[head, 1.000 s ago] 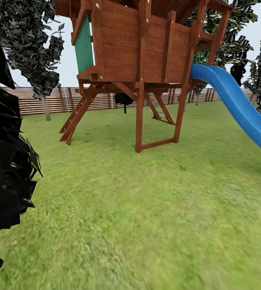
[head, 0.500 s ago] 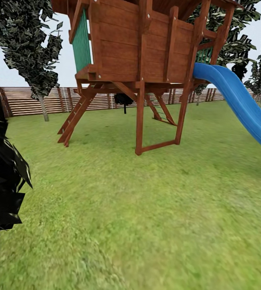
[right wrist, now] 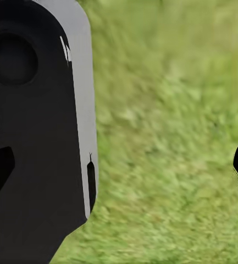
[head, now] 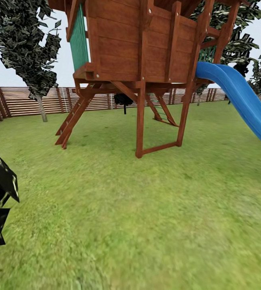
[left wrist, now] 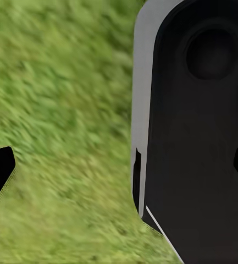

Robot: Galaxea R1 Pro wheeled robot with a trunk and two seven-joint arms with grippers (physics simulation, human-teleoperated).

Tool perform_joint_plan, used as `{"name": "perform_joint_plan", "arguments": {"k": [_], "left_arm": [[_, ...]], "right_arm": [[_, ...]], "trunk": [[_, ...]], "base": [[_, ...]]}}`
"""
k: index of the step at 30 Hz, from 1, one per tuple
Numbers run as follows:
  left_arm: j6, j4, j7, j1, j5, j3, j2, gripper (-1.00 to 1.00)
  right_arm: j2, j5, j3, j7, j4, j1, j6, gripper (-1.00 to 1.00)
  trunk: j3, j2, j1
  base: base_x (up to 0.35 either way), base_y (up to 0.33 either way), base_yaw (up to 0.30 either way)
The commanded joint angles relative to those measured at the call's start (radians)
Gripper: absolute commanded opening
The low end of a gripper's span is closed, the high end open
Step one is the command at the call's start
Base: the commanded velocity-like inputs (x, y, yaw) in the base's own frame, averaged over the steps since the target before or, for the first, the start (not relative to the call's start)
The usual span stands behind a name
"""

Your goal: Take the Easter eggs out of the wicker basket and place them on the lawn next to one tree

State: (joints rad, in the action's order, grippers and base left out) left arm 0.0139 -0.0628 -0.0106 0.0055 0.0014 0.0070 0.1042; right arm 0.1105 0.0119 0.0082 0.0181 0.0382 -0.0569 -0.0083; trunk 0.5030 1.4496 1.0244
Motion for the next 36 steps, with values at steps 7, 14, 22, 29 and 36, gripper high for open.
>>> {"name": "perform_joint_plan", "arguments": {"k": [7,14,22,29,36], "left_arm": [[0.001,-0.002,0.000,0.001,0.000,0.001,0.000,1.00],[0.001,-0.002,-0.001,0.001,0.000,0.001,0.000,1.00],[0.001,-0.002,-0.001,0.001,0.000,0.001,0.000,1.00],[0.001,-0.002,-0.001,0.001,0.000,0.001,0.000,1.00],[0.001,-0.002,-0.001,0.001,0.000,0.001,0.000,1.00]], "right_arm": [[0.000,0.001,0.001,0.002,0.002,-0.001,-0.001,1.00],[0.000,0.001,0.001,0.002,0.002,-0.001,-0.001,1.00],[0.000,0.001,0.001,0.002,0.002,-0.001,-0.001,1.00],[0.000,0.001,0.001,0.002,0.002,-0.001,-0.001,1.00],[0.000,0.002,0.001,0.002,0.002,-0.001,-0.001,1.00]], "trunk": [[0.001,0.000,0.001],[0.001,0.000,0.001],[0.001,0.000,0.001],[0.001,0.000,0.001],[0.001,0.000,0.001]], "base": [[0.336,0.000,0.000],[0.336,0.000,0.000],[0.336,0.000,0.000],[0.336,0.000,0.000],[0.336,0.000,0.000]]}}
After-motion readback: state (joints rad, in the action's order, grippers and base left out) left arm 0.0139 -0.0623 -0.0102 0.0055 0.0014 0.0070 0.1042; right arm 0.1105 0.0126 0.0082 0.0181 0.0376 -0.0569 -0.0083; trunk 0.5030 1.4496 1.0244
